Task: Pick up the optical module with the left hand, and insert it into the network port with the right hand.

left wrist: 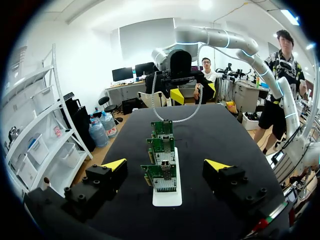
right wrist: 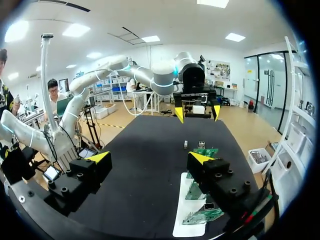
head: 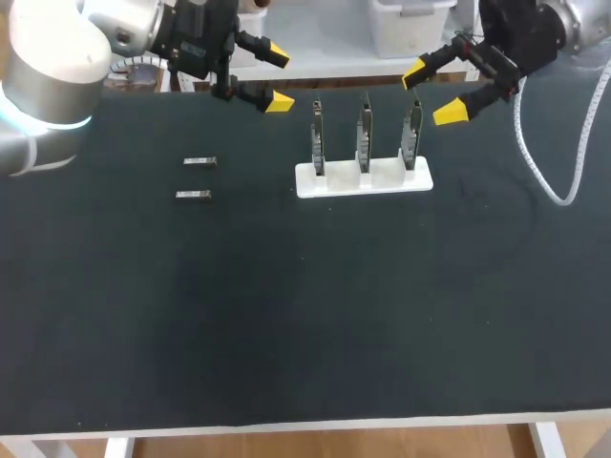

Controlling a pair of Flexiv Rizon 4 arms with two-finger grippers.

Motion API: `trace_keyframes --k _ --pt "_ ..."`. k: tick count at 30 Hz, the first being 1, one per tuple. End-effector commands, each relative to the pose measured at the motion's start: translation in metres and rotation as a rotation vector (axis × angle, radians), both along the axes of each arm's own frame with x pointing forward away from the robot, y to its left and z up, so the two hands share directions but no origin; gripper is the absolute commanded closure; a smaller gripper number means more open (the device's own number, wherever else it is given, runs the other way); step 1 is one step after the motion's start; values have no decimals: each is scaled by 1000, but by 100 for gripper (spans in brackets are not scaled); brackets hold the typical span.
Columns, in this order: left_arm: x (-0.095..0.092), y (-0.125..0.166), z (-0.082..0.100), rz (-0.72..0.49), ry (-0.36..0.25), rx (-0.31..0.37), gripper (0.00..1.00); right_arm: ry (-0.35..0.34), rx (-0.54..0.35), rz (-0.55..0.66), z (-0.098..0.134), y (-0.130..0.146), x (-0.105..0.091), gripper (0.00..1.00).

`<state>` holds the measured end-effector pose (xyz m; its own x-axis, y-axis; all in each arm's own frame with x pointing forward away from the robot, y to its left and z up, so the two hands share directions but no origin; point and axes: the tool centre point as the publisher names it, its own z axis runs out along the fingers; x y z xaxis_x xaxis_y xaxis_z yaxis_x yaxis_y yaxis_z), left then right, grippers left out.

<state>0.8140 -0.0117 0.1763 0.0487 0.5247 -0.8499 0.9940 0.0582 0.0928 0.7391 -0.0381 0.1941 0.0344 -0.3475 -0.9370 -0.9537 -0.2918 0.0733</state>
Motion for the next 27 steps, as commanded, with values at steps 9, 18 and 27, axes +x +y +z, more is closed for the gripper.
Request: trace_keyframes --k 9,18,27 --pt "-1 0 0 4 -1 2 0 -140 37 -349 5 -3 -14 0" --pt "-1 0 0 4 -1 2 0 -152 51 -365 5 -3 -9 0" --pt "-1 0 0 4 -1 2 0 -140 62 -360 1 5 -8 0"
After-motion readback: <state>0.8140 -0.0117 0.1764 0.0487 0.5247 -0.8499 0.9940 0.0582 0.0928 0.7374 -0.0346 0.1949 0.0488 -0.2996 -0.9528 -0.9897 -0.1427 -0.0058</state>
